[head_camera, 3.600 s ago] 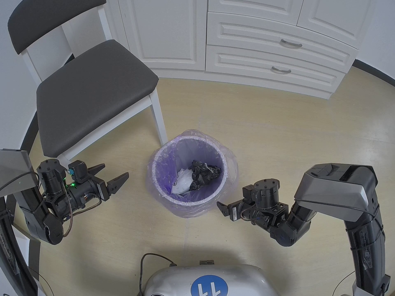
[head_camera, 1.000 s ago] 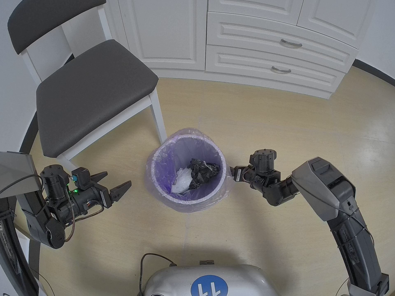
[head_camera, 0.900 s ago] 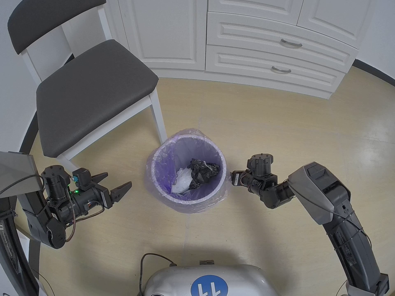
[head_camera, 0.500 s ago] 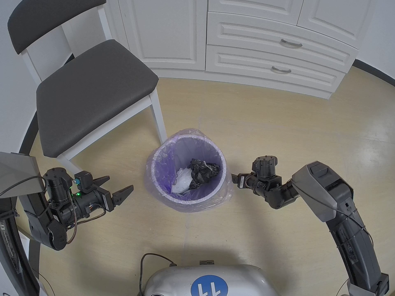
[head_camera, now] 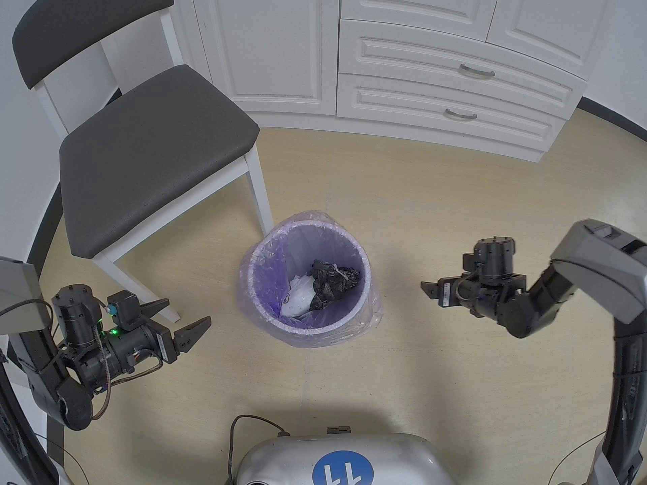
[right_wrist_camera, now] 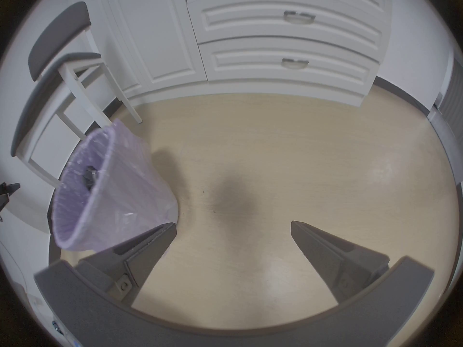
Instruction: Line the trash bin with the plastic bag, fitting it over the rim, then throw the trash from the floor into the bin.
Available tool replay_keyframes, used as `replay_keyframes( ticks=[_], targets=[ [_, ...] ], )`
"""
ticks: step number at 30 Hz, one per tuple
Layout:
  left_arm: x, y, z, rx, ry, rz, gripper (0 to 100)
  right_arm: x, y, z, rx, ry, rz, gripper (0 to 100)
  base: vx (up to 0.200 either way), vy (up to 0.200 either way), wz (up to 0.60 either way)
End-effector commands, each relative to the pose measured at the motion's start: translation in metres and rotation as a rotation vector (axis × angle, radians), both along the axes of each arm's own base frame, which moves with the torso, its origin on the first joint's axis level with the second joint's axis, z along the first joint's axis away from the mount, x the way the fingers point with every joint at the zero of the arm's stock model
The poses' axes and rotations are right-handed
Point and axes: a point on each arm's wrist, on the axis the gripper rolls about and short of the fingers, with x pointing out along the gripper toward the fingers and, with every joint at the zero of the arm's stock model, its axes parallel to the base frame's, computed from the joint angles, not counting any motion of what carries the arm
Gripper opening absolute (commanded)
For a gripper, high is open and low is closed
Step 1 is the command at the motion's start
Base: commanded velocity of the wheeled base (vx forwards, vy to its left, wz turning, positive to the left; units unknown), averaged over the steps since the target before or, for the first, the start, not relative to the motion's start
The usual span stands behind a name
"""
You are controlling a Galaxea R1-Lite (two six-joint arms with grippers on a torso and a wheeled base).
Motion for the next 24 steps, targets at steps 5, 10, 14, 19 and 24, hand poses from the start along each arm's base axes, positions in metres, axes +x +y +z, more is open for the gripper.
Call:
replay_keyframes(
  ticks=[5, 10, 14, 19, 24],
  targets=[
    [-0.091, 0.025, 0.063, 0.019, -0.195, 0.133, 100, -0.161, -0.06, 0.113, 0.007, -0.262, -0.101, 100, 0.0, 0.0, 0.0],
    [-0.106, 0.038, 0.074, 0.025, -0.211, 0.227, 100, -0.212, -0.072, 0.142, 0.028, -0.394, -0.158, 100, 0.0, 0.0, 0.0],
    [-0.113, 0.048, 0.09, 0.031, -0.293, 0.298, 100, -0.249, -0.08, 0.161, 0.051, -0.512, -0.212, 100, 0.0, 0.0, 0.0],
    [-0.137, 0.05, 0.11, 0.037, -0.39, 0.349, 100, -0.295, -0.092, 0.173, 0.082, -0.653, -0.274, 100, 0.0, 0.0, 0.0],
    [-0.173, 0.041, 0.137, 0.028, -0.411, 0.333, 100, -0.338, -0.107, 0.182, 0.065, -0.755, -0.375, 100, 0.0, 0.0, 0.0]
  ],
)
